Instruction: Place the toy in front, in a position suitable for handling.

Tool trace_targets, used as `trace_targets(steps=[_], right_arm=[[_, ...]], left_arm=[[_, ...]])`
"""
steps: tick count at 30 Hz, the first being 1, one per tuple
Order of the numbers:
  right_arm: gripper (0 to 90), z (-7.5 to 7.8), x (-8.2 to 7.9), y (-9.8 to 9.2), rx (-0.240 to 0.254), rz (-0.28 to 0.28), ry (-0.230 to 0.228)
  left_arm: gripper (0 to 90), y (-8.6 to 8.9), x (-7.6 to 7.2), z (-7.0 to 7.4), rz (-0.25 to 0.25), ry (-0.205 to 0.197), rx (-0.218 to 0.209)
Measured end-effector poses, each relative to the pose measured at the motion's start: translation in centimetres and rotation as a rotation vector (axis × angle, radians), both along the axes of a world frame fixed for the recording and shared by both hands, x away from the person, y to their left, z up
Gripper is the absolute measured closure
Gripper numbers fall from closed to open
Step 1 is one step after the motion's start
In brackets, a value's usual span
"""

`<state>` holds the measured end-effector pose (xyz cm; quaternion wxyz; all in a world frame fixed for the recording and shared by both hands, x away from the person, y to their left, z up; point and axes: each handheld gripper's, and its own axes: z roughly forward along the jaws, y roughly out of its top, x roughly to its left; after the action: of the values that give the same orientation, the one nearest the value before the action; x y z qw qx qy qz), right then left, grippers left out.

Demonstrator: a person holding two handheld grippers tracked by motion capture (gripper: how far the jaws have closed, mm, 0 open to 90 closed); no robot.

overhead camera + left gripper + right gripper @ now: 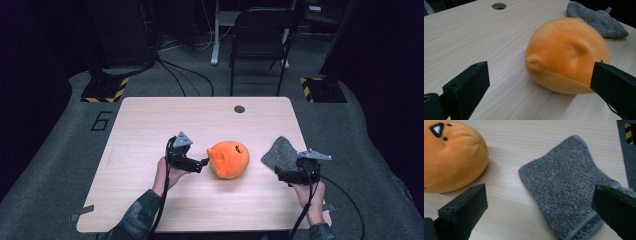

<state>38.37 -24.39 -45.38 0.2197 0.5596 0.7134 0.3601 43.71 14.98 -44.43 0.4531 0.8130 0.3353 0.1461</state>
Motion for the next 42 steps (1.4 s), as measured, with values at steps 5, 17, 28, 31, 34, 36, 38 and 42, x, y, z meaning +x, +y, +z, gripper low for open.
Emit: trace_targets(steps=[5,17,28,31,34,36,38,42], right_arm=[[0.0,-0.3,-0.1,-0.8,0.009,-0.026,0.013],[0.0,-0.5,-1.2,-1.0,0.002,-0.043,0.023],[0.2,-1.1,-1.9,-1.2,-0.005,-0.049,0.049],[0.5,-1.1,-1.9,-1.1,-0.006,-0.051,0.053],[0.9,-1.2,-1.8,-1.0,-0.009,-0.044,0.053],[1.4,-1.2,-1.8,-1.0,-0.014,-0.043,0.055],[1.6,-1.2,-1.8,-1.0,-0.016,-0.042,0.054],[1.9,-1.2,-1.9,-1.3,-0.010,-0.049,0.051]], left_arm=[[3.0,-2.5,0.2,-0.2,-0.037,-0.005,0.014],[8.9,-5.4,0.8,-0.8,-0.091,0.001,0.002],[36.8,-6.5,1.0,-2.8,-0.057,-0.006,0.081],[49.6,-6.3,0.8,-3.1,-0.056,-0.016,0.077],[63.4,-6.1,0.6,-3.3,-0.068,-0.045,0.067],[69.5,-6.0,0.5,-3.2,-0.075,-0.057,0.055],[72.9,-5.8,0.5,-3.0,-0.096,-0.073,0.048],[75.1,-5.6,0.3,-2.4,-0.137,-0.110,0.034]])
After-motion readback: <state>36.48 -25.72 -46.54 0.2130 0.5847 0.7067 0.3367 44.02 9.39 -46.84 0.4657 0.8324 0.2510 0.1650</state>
